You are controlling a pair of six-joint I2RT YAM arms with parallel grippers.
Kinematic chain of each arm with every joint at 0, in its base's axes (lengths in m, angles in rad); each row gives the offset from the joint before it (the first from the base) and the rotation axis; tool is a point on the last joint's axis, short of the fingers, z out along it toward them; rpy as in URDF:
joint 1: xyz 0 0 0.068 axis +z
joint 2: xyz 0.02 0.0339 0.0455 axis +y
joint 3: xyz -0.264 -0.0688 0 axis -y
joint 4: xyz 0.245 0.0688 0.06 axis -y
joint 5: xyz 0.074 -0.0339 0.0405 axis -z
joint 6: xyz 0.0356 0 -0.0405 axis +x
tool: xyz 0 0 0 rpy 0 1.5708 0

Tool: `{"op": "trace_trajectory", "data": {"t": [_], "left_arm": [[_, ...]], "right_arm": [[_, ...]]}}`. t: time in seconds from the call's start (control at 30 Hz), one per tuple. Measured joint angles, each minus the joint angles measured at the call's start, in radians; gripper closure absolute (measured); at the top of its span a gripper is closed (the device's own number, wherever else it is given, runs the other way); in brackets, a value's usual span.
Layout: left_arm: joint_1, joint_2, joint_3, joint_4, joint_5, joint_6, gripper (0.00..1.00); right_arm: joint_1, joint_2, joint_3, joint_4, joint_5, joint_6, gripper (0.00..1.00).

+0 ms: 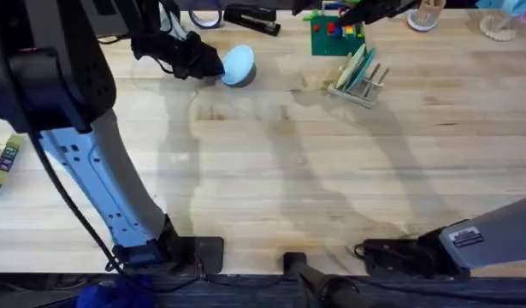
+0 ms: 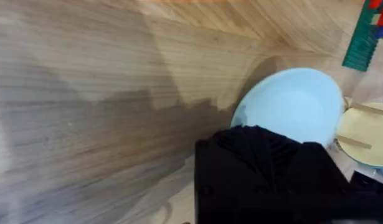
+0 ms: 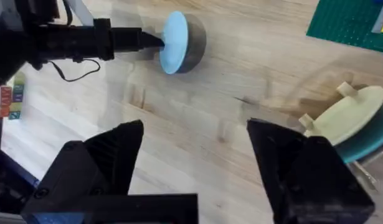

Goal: Pick up the plates from the table one by one and place each into a slot on the dish rack.

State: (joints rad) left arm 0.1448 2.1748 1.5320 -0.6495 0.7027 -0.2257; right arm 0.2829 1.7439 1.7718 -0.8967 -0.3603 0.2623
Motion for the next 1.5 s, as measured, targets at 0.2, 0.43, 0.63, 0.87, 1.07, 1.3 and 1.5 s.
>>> {"op": "trace_trajectory", "data": {"t": [0.2,0.43,0.63,0.87,1.07,1.3,1.5], "left_arm": [[0.005,0.024,0.024,-0.017,0.021,-0.003,0.962],[0.011,0.05,0.037,-0.011,0.072,0.013,0.961],[0.011,0.051,0.037,-0.009,0.074,0.02,0.961],[0.011,0.051,0.037,-0.009,0.074,0.021,0.961],[0.011,0.051,0.037,-0.009,0.074,0.024,0.961],[0.011,0.051,0.037,-0.009,0.074,0.024,0.96],[0.011,0.051,0.037,-0.009,0.074,0.024,0.961]], "right_arm": [[0.0,0.0,0.0,-0.013,0.0,0.0,0.006],[0.0,0.0,0.0,-0.02,0.0,0.0,0.006],[0.016,0.024,0.0,-0.019,0.0,0.0,0.007],[0.091,0.158,0.0,0.005,0.0,0.0,0.006],[0.114,0.249,0.0,0.099,0.0,0.019,0.007],[0.116,0.34,0.0,0.196,0.0,0.083,0.007],[0.139,0.412,0.0,0.298,0.0,0.169,0.008]]}}
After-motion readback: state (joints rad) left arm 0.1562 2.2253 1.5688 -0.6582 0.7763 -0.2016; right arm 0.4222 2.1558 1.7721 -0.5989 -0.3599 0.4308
